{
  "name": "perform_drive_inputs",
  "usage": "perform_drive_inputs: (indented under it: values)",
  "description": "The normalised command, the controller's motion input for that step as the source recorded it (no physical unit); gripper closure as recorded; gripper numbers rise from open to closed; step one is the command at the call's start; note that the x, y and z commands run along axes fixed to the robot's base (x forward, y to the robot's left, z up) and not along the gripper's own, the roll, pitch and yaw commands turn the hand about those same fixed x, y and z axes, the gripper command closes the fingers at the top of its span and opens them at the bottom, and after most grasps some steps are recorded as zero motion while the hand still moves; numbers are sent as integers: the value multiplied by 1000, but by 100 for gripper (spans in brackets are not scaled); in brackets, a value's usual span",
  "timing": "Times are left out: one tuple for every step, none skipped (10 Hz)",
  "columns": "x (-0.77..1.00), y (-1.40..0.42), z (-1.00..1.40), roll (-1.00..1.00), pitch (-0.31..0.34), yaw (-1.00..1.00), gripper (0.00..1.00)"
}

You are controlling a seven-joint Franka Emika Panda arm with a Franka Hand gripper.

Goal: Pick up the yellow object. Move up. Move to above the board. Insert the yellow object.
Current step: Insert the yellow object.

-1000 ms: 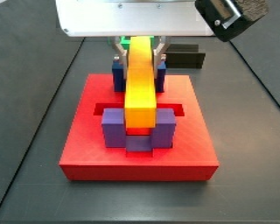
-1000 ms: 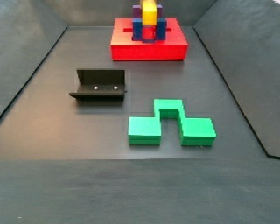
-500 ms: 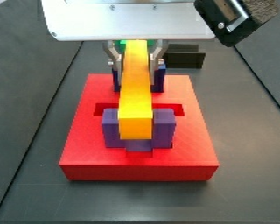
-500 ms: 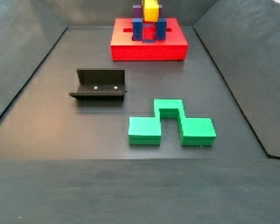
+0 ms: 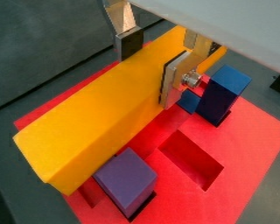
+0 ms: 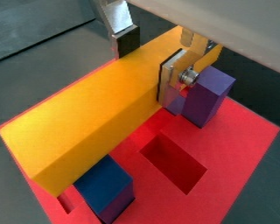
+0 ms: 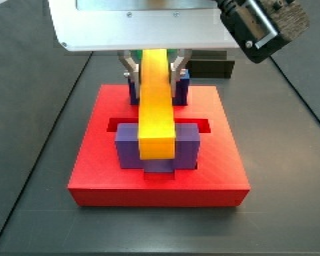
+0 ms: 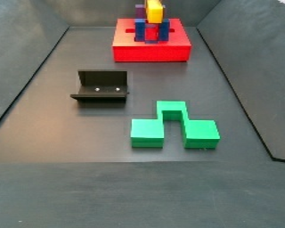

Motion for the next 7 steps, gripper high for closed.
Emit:
perform_drive_inputs:
  values:
    - [111, 0, -34, 139, 36, 109, 100]
    - [149, -14, -9, 123, 50, 74, 100]
    - [229, -34, -23, 107, 71, 0, 100]
    - [337, -23, -60, 66, 66, -91, 100]
    - [340, -17, -63, 73, 67, -109, 100]
    - [291, -29, -74, 104, 70, -74, 100]
    - [226, -49, -151, 153, 67, -51, 100]
